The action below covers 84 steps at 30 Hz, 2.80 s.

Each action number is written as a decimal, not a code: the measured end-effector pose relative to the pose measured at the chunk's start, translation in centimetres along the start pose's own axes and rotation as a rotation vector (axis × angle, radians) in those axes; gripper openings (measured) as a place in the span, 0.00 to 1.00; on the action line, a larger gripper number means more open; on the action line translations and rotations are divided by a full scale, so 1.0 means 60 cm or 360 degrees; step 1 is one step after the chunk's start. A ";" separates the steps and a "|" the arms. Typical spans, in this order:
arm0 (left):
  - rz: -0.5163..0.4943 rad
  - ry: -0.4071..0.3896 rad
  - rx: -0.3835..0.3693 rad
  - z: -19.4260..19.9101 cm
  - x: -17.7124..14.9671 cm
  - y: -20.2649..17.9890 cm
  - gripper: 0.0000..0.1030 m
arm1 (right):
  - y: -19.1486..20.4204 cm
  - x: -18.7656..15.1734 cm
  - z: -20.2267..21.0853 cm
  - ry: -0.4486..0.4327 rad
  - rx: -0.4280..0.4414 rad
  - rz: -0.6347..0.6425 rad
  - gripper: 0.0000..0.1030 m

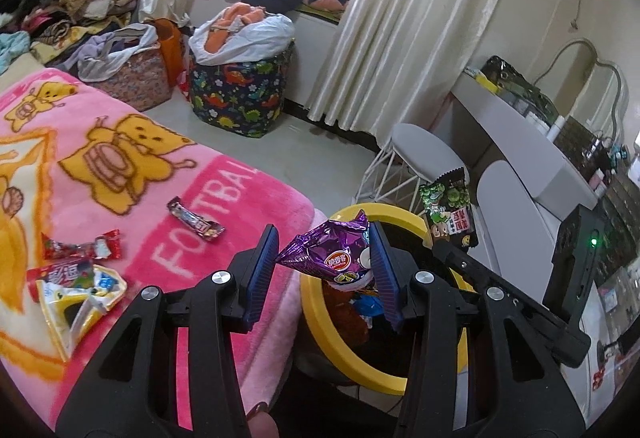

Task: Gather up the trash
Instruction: 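Carry the black snack bag and purple chip bag over the yellow bin with both tools, then open the right tool to drop the black bag into the bin while the left tool holds the purple bag, then open the left tool to drop the purple chip bag into the bin, then move both tools back over the remaining wrappers on the blanket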

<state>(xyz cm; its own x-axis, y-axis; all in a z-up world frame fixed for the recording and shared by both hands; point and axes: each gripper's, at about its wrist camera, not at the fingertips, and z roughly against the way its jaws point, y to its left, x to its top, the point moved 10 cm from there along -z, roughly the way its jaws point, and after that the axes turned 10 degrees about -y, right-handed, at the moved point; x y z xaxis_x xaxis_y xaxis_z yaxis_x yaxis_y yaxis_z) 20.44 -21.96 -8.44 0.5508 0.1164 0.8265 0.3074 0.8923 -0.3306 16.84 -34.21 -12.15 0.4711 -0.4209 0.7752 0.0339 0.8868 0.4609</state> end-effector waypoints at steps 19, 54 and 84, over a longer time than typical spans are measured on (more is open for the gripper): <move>-0.0120 0.0110 -0.0066 -0.054 -0.051 -0.065 0.37 | -0.117 -0.012 0.006 0.0016 -0.0205 -0.0107 0.10; -0.0140 0.0316 -0.0073 -0.145 -0.139 -0.081 0.49 | -0.165 -0.051 -0.025 0.0164 -0.0299 -0.0161 0.35; -0.0091 -0.0014 0.0134 -0.039 -0.031 0.013 0.89 | -0.048 0.005 -0.009 -0.0004 -0.0116 -0.0075 0.74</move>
<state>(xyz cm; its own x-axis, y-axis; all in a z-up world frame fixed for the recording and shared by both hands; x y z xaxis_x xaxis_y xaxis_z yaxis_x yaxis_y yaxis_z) 21.49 -22.51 -11.30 0.5271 0.0678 0.8471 0.2716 0.9311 -0.2435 17.39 -36.77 -13.48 0.4650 -0.4632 0.7544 0.1201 0.8773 0.4646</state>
